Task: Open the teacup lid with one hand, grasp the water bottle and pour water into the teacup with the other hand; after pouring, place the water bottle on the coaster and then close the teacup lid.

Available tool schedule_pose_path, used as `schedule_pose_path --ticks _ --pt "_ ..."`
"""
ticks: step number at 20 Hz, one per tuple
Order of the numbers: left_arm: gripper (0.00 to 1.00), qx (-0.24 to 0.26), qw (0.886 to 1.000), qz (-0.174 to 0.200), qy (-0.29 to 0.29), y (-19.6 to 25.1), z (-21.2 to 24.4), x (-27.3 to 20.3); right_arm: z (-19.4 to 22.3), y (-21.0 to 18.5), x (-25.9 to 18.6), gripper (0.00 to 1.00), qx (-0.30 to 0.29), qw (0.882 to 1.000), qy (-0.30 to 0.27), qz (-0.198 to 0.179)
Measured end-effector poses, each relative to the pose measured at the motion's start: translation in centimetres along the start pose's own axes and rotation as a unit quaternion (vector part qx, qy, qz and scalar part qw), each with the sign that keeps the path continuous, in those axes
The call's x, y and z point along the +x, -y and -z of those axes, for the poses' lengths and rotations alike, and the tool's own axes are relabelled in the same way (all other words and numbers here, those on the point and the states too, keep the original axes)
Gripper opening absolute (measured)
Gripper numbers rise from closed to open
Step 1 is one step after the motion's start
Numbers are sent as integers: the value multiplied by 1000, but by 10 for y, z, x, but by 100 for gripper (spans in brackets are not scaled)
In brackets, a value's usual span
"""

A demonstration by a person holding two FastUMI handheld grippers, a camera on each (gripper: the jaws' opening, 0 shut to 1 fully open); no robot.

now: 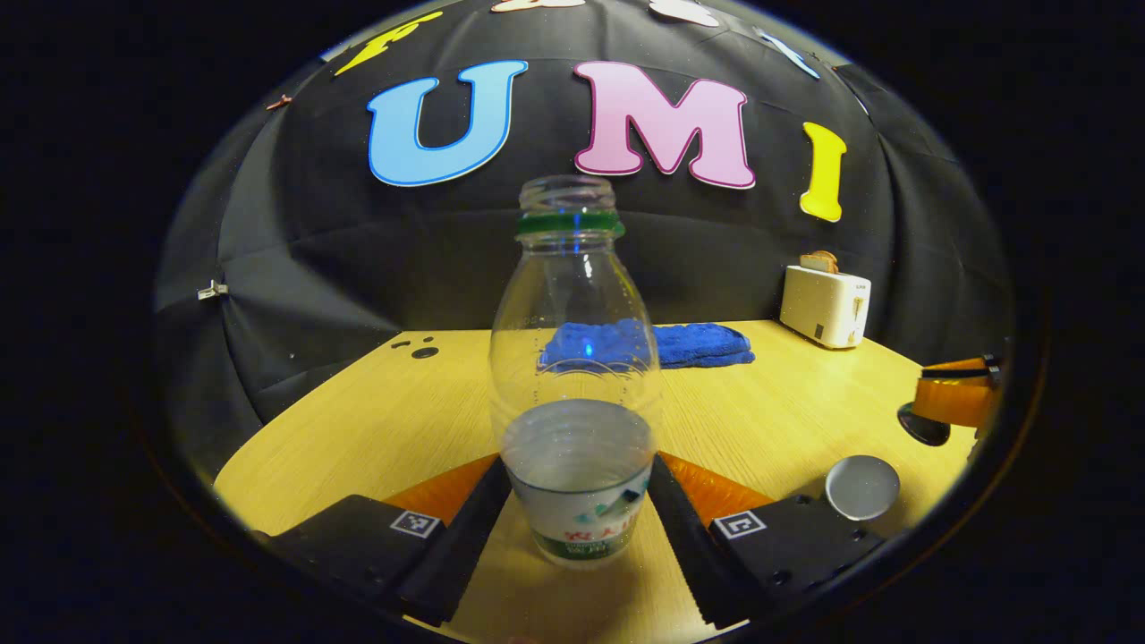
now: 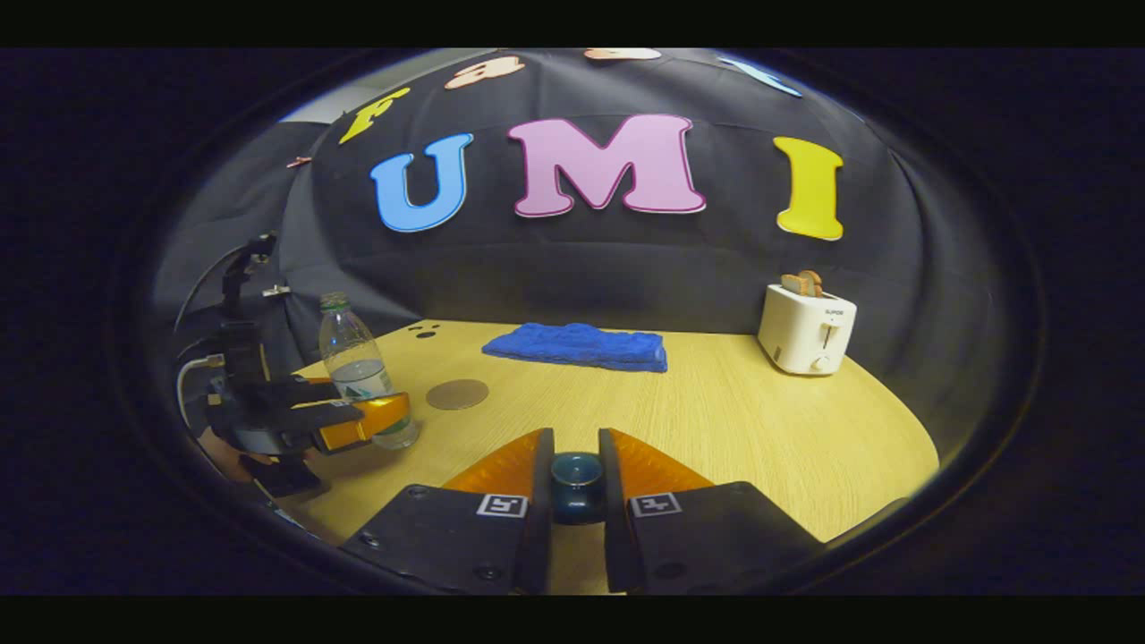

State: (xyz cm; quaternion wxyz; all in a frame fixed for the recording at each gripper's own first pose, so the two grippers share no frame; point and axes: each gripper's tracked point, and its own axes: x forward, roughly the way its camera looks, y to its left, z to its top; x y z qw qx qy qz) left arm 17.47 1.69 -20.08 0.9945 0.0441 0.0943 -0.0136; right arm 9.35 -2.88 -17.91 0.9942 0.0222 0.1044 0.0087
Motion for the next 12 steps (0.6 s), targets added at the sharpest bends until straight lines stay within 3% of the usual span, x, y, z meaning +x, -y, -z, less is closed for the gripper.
schedule_pose_path --ticks 5,7,11,12 --pt "93 -11 1000 9 -7 1 9 15 22 9 -2 27 9 1000 -20 10" --pt "80 1 1000 10 -8 0 8 16 22 14 -3 27 8 1000 -19 15" --pt "74 72 997 -7 -15 -7 2 10 25 27 -6 27 7 999 -24 22" --pt "68 106 994 -14 -8 -9 -6 8 26 30 -8 22 9 999 -25 24"
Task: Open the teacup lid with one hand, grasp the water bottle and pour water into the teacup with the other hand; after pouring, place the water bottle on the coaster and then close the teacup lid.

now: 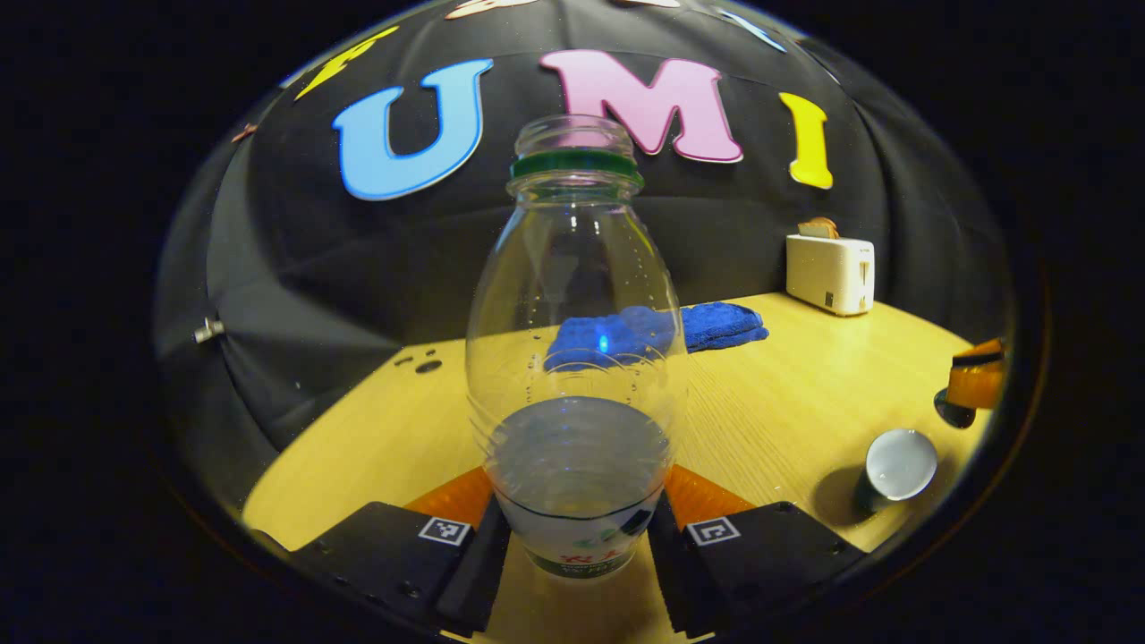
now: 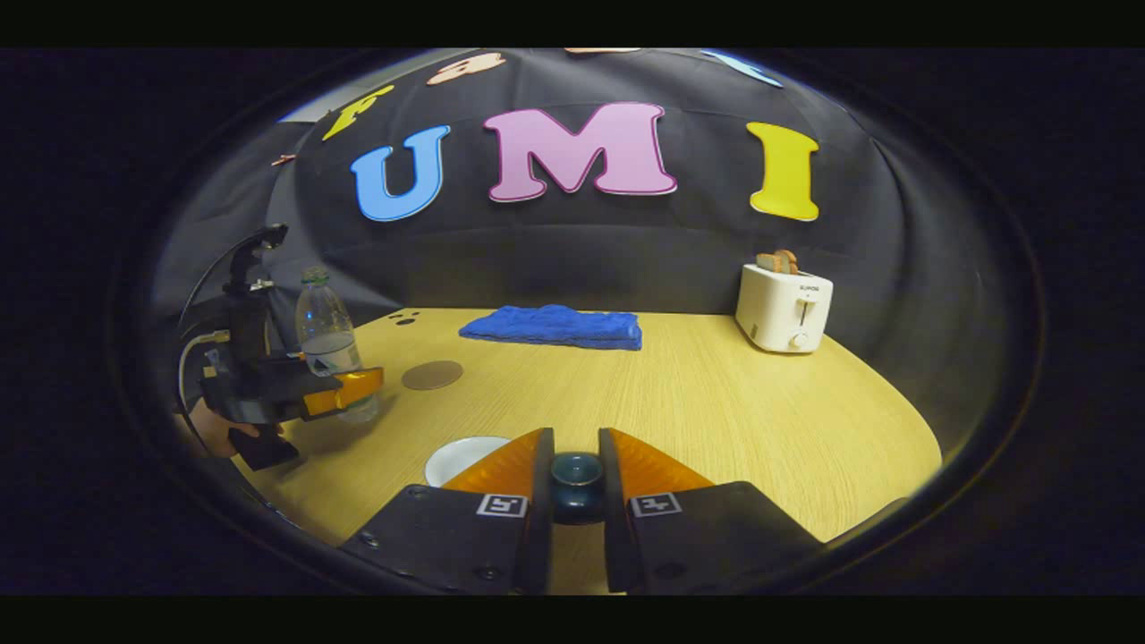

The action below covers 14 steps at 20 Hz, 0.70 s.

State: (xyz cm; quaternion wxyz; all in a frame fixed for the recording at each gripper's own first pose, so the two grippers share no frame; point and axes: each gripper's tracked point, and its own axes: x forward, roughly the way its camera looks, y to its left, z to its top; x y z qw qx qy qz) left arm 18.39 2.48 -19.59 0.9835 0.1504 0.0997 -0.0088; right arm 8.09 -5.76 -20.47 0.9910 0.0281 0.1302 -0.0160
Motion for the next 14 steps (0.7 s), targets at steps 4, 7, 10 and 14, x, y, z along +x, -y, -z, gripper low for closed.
schedule_pose_path --ticks 4,7,10,14 --pt "72 167 985 -26 20 -10 -29 -10 5 11 -5 27 9 1000 -6 9" --pt "72 243 970 -24 19 -3 -33 -13 7 18 -9 27 15 1000 -6 16" --pt "72 359 932 -26 32 3 -43 -6 13 25 -14 27 18 1000 -10 24" --pt "72 430 902 3 39 28 -30 -4 18 37 -20 27 19 999 -11 37"
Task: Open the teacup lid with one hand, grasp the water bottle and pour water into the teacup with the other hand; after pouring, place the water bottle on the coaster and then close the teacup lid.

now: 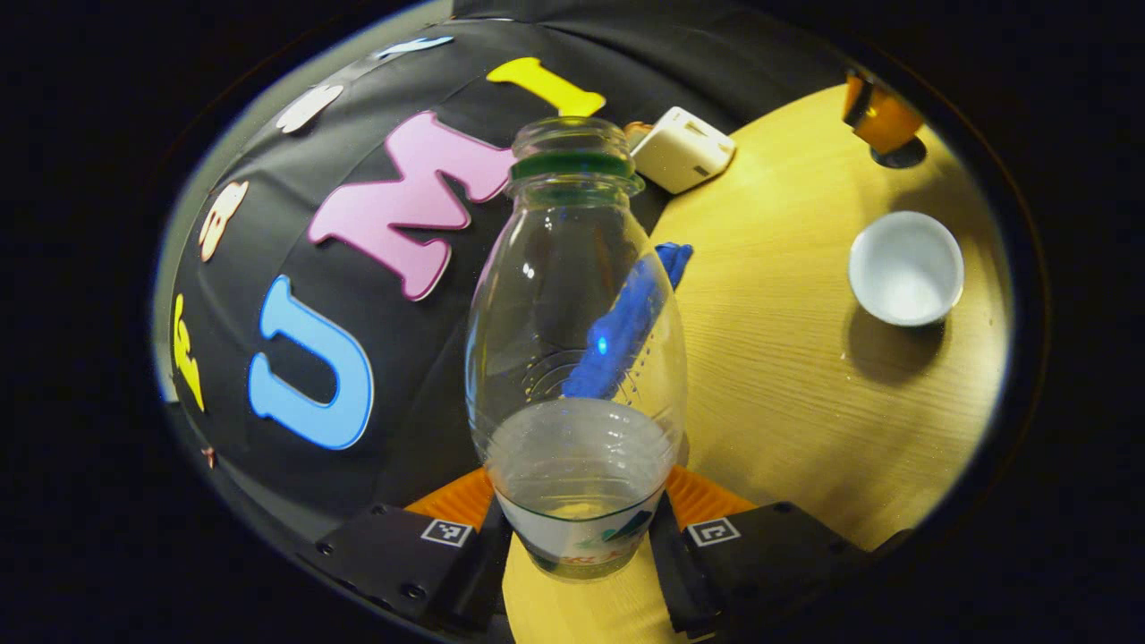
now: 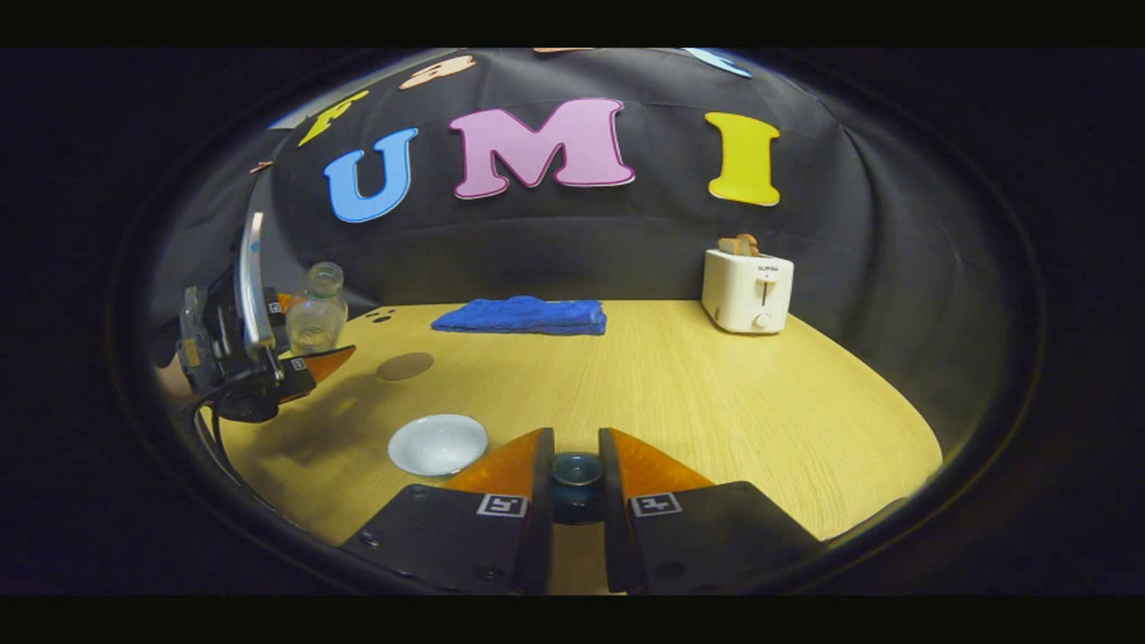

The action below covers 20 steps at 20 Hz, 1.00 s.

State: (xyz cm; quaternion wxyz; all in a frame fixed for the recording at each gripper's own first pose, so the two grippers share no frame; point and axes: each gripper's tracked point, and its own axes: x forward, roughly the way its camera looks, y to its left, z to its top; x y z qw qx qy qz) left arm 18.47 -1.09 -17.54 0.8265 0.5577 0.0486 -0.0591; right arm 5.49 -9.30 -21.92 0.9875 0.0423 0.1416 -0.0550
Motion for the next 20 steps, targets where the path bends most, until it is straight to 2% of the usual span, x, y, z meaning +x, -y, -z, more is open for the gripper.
schedule_pose_path --ticks 5,9,13,16,17,20 --pt "72 85 996 25 16 25 -9 7 8 12 -6 27 13 1000 -5 12" --pt "72 150 988 31 24 31 -8 12 11 14 -10 27 9 1000 -4 13" --pt "72 221 974 35 43 37 -11 18 13 6 -9 27 3 1000 -2 3" --pt "72 252 965 43 54 43 -13 26 12 -2 -10 27 -4 1000 1 -7" --pt "72 263 962 45 58 42 -14 28 12 -4 -10 22 -7 1000 1 -9" --pt "72 300 950 48 71 43 -18 29 16 -5 -11 32 -10 1000 -2 -11"
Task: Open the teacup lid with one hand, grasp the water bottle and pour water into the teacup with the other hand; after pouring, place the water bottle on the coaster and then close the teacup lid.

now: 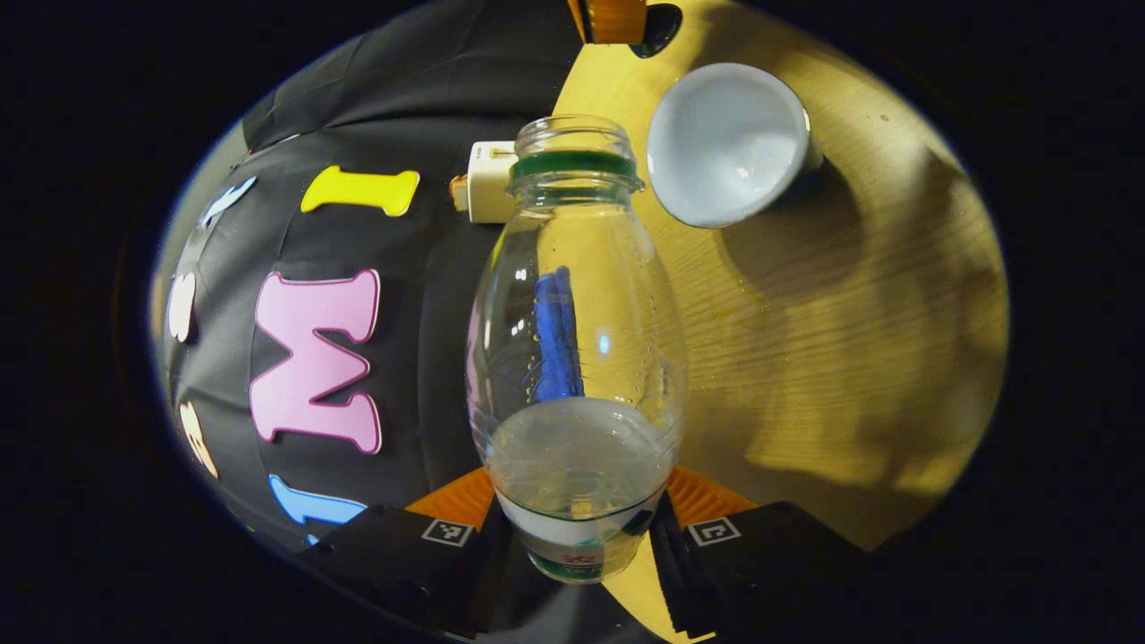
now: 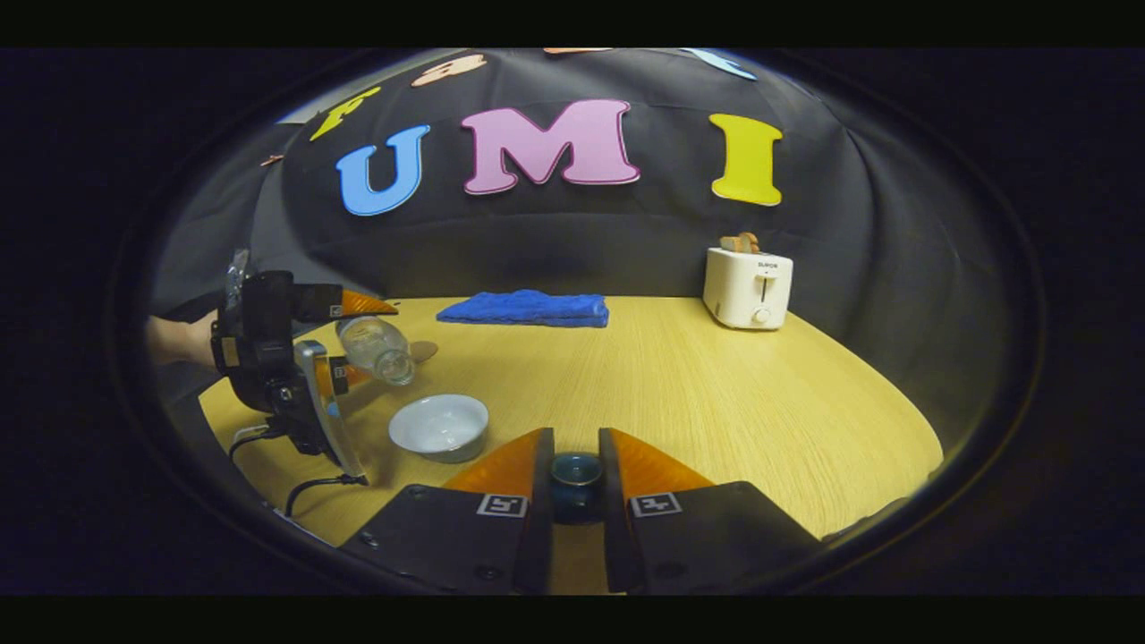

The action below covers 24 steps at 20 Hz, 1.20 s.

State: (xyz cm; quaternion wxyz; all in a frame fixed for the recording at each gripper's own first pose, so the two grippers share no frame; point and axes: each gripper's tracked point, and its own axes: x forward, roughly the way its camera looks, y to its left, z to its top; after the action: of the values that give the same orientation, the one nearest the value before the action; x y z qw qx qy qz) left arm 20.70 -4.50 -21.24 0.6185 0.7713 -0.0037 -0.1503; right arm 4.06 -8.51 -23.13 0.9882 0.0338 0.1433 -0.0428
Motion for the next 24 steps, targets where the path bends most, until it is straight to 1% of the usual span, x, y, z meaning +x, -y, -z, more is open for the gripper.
schedule_pose_path --ticks 1,2,4,5,6,7,12,17,18,19,24 --pt "72 9 1000 1 4 0 0 1 2 0 0 32 3 1000 -1 0" --pt "72 21 1000 1 7 1 -2 2 3 -1 -2 22 7 1000 -3 0" --pt "72 44 999 -2 13 -6 -5 11 4 -1 -2 22 9 1000 -5 0" --pt "72 53 998 -1 15 -7 -5 15 4 -1 -3 32 9 1000 -5 1" --pt "72 62 998 -1 17 -9 -5 16 5 0 -3 32 11 1000 -6 0" --pt "72 72 997 -2 19 -10 -6 16 6 0 -3 27 13 1000 -7 0" --pt "72 115 993 -6 28 -13 -10 19 8 1 -4 27 17 1000 -9 3" --pt "72 155 987 -17 31 -20 -11 22 9 -3 -4 27 17 1000 -12 -3" --pt "72 161 986 -19 31 -22 -11 23 8 -5 -3 22 17 1000 -13 -5" --pt "72 169 985 -21 32 -25 -11 25 8 -5 -4 27 16 1000 -12 -6" --pt "72 208 977 -27 45 -30 -16 22 10 -9 -3 27 9 1000 -16 -8"
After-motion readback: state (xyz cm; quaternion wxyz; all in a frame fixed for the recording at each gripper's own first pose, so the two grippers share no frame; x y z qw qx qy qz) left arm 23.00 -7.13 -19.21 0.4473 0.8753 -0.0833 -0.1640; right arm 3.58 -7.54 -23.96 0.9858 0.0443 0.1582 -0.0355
